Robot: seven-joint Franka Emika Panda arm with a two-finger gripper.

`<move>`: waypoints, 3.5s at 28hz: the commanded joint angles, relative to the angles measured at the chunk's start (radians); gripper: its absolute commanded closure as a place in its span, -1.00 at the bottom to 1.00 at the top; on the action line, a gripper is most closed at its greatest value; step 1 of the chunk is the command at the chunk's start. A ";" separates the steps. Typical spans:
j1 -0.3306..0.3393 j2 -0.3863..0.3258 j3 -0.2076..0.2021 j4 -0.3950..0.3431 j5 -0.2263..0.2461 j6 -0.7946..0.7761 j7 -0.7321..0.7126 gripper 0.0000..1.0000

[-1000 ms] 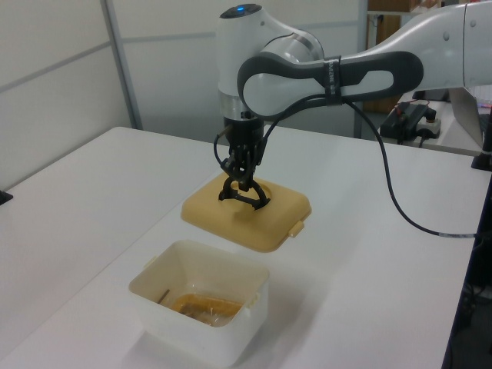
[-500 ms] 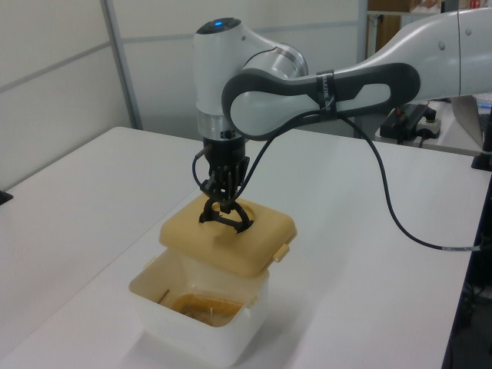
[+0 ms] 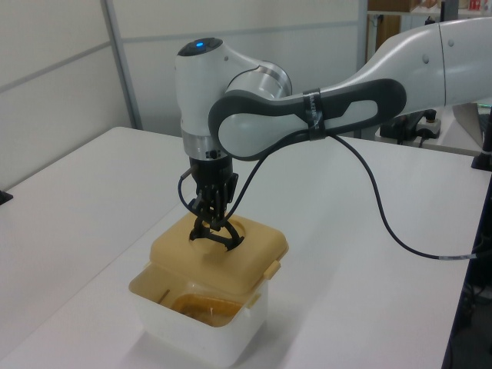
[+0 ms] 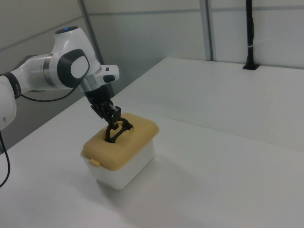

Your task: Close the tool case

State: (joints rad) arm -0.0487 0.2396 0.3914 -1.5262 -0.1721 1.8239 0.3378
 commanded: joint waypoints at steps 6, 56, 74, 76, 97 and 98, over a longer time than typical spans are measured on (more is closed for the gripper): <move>0.039 0.047 -0.006 0.037 -0.050 0.031 0.064 1.00; 0.104 0.053 -0.016 0.063 -0.096 0.023 0.092 -1.00; 0.087 -0.057 -0.155 0.061 -0.009 -0.182 -0.091 -1.00; 0.087 -0.068 -0.183 0.061 -0.003 -0.196 -0.114 -1.00; 0.084 -0.203 -0.445 0.055 0.072 -0.333 -0.330 -1.00; 0.082 -0.203 -0.447 0.055 0.072 -0.333 -0.333 -1.00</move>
State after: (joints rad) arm 0.0285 0.0520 -0.0226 -1.4627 -0.1228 1.5076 0.0322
